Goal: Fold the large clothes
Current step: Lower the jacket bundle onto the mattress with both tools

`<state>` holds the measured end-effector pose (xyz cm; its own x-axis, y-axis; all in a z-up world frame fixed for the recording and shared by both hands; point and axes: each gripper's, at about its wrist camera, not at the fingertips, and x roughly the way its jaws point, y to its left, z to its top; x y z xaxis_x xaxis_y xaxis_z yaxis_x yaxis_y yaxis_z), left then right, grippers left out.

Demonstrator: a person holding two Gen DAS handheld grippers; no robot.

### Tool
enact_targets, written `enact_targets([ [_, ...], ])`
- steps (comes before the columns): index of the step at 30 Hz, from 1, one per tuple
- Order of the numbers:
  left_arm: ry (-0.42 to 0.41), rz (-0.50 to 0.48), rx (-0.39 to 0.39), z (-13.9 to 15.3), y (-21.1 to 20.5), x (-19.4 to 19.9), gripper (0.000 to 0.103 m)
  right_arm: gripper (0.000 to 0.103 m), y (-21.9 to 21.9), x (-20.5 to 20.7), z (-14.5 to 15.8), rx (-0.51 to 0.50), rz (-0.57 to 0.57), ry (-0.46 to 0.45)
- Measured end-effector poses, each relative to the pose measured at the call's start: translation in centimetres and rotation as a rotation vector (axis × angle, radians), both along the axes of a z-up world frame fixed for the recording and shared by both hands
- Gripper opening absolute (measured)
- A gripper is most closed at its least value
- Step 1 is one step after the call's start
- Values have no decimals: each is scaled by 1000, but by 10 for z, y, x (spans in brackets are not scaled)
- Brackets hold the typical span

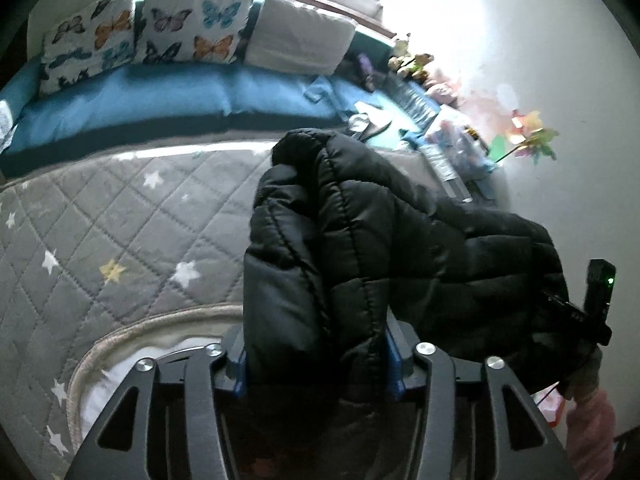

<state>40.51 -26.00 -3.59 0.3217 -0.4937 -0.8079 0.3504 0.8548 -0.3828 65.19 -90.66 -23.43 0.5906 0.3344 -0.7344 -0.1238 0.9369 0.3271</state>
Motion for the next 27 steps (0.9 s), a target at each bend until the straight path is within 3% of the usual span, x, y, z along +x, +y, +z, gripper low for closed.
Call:
enact_targets([
  [4, -24, 16, 97, -30, 2, 9, 71, 70, 12, 0, -12, -91, -2, 37],
  [8, -9, 50, 80, -48, 8, 12, 75, 74, 16, 0, -13, -127, -32, 49],
  [13, -65, 32, 178, -51, 12, -6, 78, 74, 23, -11, 2, -231, -49, 39],
  [18, -195, 11, 283, -14, 7, -36, 76, 74, 26, -31, 29, -381, -97, -13],
  [22, -243, 23, 259, 26, 11, -59, 76, 74, 36, -52, 58, -505, -149, -99],
  [24, -269, 28, 212, 43, 13, -69, 76, 74, 43, -58, 70, -461, -117, -143],
  [27, -244, -10, 156, 56, 2, -78, 76, 74, 59, -55, 71, -356, -16, -135],
])
